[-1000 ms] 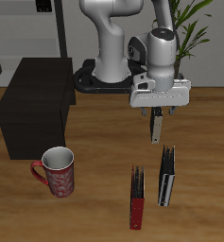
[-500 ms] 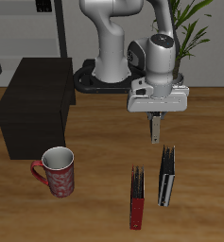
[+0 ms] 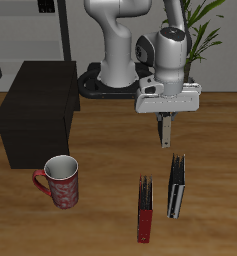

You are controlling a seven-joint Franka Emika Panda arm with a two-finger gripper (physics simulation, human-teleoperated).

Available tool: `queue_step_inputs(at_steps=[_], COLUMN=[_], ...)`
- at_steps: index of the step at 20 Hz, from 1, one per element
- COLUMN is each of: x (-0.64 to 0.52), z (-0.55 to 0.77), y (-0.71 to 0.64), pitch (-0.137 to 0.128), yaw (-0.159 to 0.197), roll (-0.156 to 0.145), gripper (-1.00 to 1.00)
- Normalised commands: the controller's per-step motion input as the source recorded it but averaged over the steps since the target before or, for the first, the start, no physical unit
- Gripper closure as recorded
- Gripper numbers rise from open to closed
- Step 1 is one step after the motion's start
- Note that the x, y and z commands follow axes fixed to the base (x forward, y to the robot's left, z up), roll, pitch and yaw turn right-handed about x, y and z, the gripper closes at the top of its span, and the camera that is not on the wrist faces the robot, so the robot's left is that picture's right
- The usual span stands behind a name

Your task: Place the yellow book flat on top of the shelf

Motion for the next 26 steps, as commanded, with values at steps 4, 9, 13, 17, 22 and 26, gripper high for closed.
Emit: queue_step_inputs(at_steps=[4, 9, 13, 17, 22, 26], x=[-0.03, 0.08, 0.09, 0.04, 0.02, 0.0], z=[0.47, 0.66, 0.47, 0.51, 0.33, 0.42], y=[-0.14, -0.32, -0.29, -0.34, -0.29, -0.35], pitch=[-0.056, -0.069, -0.006, -0.066, -0.011, -0.06], yaw=[0.047, 0.069, 0.045, 0.054, 0.012, 0.032], roll=[-0.014, -0.049, -0.031, -0.087, -0.08, -0.126], gripper=[1.0, 1.0, 1.0, 1.0, 1.0, 1.0])
